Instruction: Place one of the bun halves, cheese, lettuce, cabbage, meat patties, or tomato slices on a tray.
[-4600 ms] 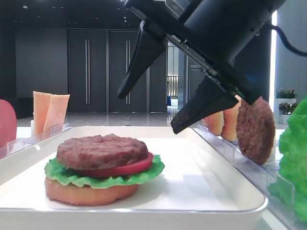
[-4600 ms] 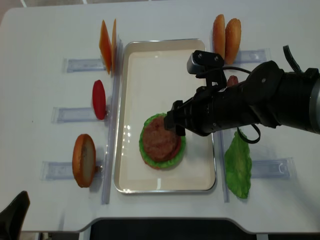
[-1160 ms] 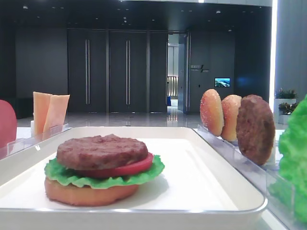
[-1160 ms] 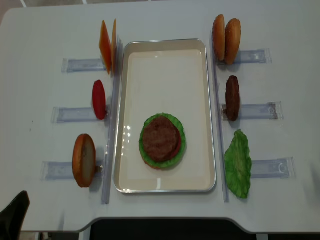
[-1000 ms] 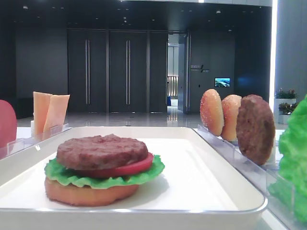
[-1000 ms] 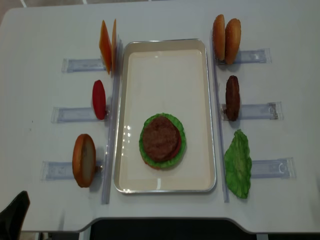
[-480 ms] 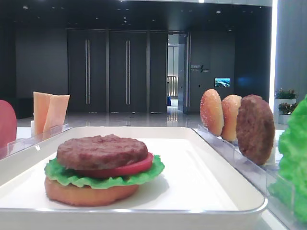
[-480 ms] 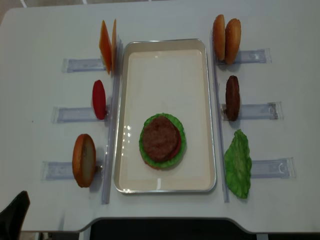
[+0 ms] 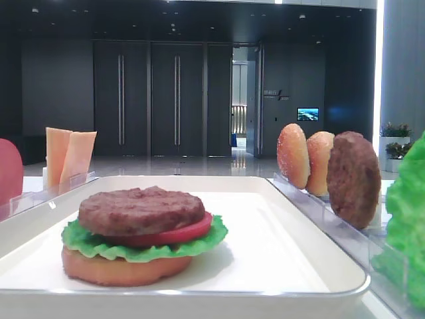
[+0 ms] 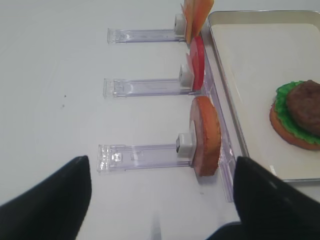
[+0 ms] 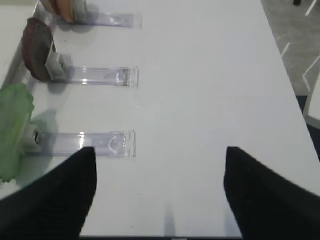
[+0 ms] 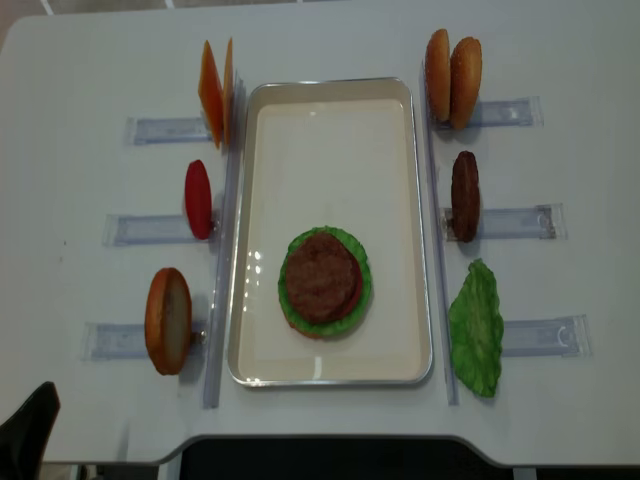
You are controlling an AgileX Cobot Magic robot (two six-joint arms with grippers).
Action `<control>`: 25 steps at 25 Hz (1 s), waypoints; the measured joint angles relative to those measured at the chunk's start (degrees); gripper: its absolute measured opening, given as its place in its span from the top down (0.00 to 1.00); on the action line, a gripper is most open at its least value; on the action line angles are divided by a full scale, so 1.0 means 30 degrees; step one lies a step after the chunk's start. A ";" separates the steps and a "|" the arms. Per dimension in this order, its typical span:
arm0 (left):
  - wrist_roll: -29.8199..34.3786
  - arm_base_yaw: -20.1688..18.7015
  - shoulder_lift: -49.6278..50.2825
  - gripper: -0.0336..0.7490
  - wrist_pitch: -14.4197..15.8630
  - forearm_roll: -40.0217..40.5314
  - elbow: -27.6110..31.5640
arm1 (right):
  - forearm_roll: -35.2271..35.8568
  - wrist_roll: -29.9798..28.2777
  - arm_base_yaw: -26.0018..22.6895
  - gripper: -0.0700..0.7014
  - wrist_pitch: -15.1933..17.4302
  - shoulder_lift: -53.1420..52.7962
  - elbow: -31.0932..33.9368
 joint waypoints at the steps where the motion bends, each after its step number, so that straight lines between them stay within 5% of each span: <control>1: 0.0000 0.0000 0.0000 0.07 0.0000 0.0000 0.0000 | 0.0000 -0.0045 0.0000 0.25 0.0000 -0.0292 0.0016; 10: 0.0000 0.0000 0.0000 0.07 0.0000 0.0000 0.0000 | 0.0000 -0.0195 0.0000 0.25 -0.0063 -0.0421 0.0366; 25: 0.0000 0.0000 0.0000 0.07 0.0000 0.0000 0.0000 | 0.0000 -0.0191 0.0000 0.25 -0.1720 -0.0455 0.1113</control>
